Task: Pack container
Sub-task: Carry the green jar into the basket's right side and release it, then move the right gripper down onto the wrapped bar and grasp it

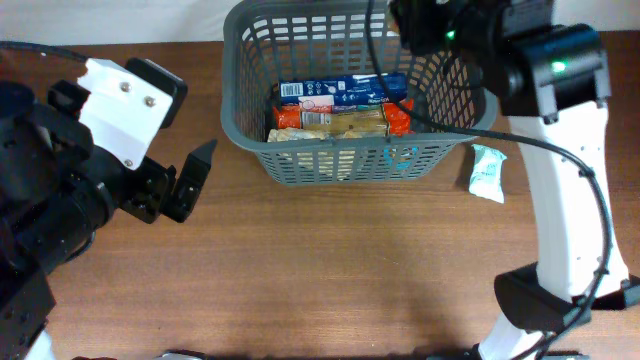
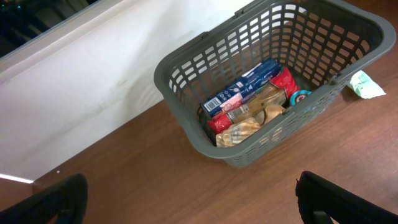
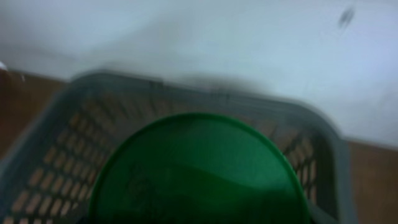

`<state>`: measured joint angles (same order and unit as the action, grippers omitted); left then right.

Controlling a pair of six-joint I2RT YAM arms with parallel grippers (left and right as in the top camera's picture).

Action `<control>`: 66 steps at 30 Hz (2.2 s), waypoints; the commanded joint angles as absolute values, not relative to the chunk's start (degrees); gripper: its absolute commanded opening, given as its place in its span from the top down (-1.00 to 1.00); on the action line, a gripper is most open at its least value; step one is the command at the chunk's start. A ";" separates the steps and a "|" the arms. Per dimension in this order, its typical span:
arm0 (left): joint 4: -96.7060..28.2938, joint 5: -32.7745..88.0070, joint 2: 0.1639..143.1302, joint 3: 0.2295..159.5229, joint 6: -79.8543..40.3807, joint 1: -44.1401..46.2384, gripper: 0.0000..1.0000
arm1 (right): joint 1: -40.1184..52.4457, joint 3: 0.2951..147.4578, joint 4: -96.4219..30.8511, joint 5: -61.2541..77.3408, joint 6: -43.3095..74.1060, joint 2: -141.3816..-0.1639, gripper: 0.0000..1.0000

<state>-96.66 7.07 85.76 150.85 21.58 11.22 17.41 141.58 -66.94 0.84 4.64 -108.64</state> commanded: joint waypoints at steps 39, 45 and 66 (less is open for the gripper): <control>-96.64 7.68 85.47 150.82 21.02 10.96 -0.99 | 12.78 117.54 -70.46 -1.72 12.73 -115.15 0.12; -96.64 7.68 85.47 150.82 21.02 10.96 -0.99 | 12.78 117.54 -70.70 0.84 11.81 -115.09 -0.18; -96.64 7.68 85.47 150.82 21.02 10.96 -0.99 | -2.17 114.28 -80.73 -8.21 13.50 -85.27 -0.98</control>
